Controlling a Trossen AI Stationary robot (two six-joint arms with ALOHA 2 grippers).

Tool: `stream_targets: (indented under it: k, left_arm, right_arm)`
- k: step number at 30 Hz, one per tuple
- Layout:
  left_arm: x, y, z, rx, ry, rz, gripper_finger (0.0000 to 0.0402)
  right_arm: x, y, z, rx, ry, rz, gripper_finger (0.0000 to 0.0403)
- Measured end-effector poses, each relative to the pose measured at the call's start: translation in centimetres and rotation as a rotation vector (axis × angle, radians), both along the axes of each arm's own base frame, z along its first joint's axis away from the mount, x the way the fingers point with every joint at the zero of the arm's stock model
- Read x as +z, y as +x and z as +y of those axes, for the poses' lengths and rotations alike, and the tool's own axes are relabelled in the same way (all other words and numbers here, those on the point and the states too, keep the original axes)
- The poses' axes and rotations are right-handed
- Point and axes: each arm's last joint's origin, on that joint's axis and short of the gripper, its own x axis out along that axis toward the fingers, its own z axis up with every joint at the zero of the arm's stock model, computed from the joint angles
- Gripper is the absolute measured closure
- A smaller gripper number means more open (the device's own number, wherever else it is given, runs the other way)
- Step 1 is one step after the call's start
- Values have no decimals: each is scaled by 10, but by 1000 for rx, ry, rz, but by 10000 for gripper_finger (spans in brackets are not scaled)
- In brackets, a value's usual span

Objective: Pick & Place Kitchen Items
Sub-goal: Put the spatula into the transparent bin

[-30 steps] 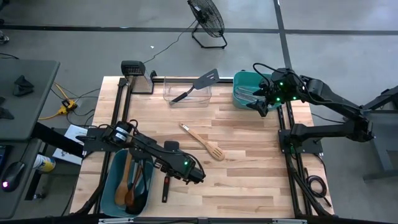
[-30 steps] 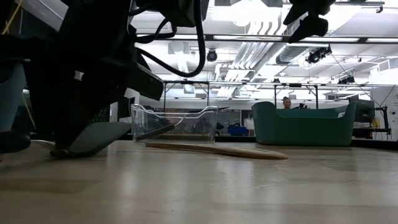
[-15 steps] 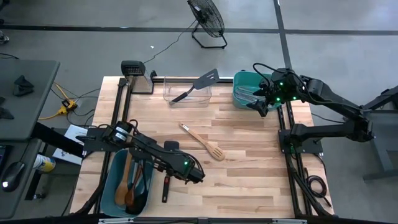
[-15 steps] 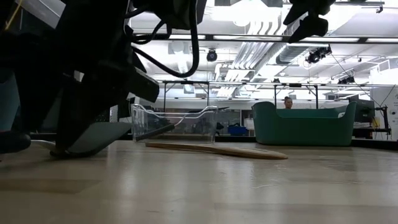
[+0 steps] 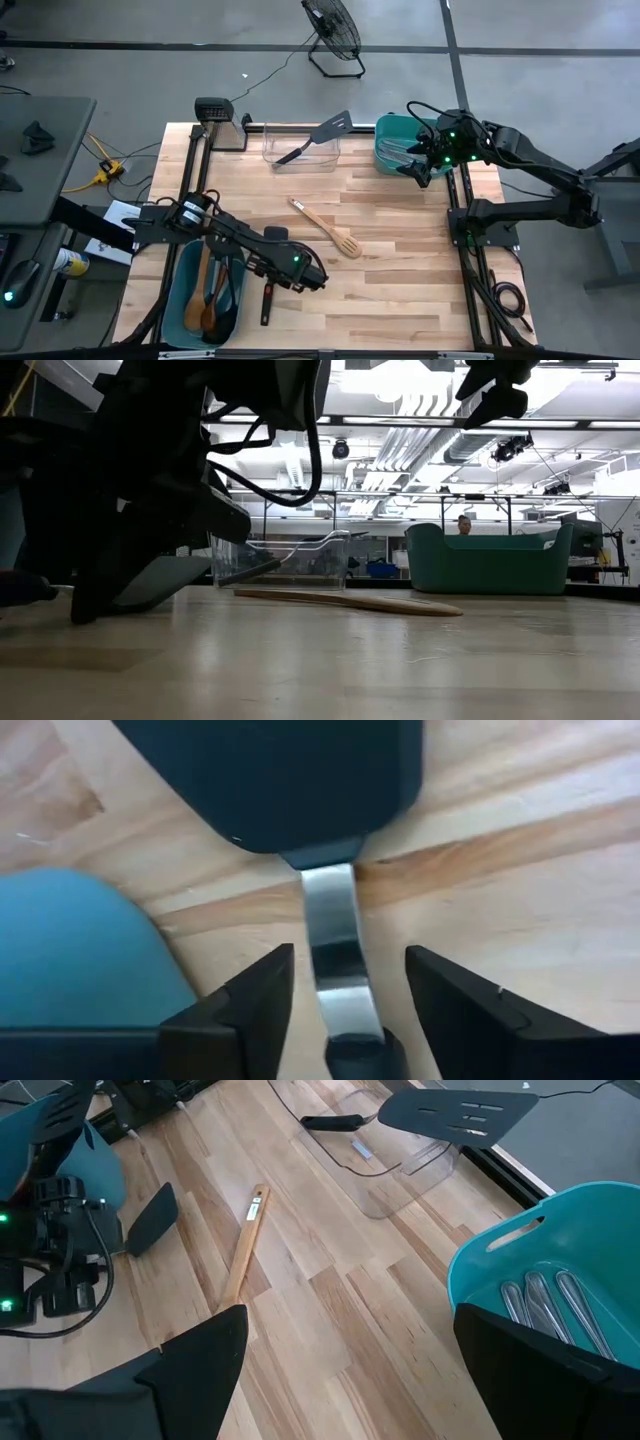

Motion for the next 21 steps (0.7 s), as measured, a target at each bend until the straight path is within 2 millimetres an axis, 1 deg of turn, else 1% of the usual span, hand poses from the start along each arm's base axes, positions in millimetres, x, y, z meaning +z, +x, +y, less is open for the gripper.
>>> stream_targets:
  k: [7,10,16,21]
  left_arm:
    - [-1,2,-2,0,-46,-7,268]
    - [-2,3,-3,2,-59,-13,290]
    - [-2,4,-4,7,-69,-21,321]
    - [-2,4,-4,9,-68,-23,336]
  right_arm:
    - [0,0,0,-1,1,0,54]
    - [0,0,0,-1,1,0,54]
    - [0,0,0,-1,1,0,54]
    - [0,0,0,-1,1,0,54]
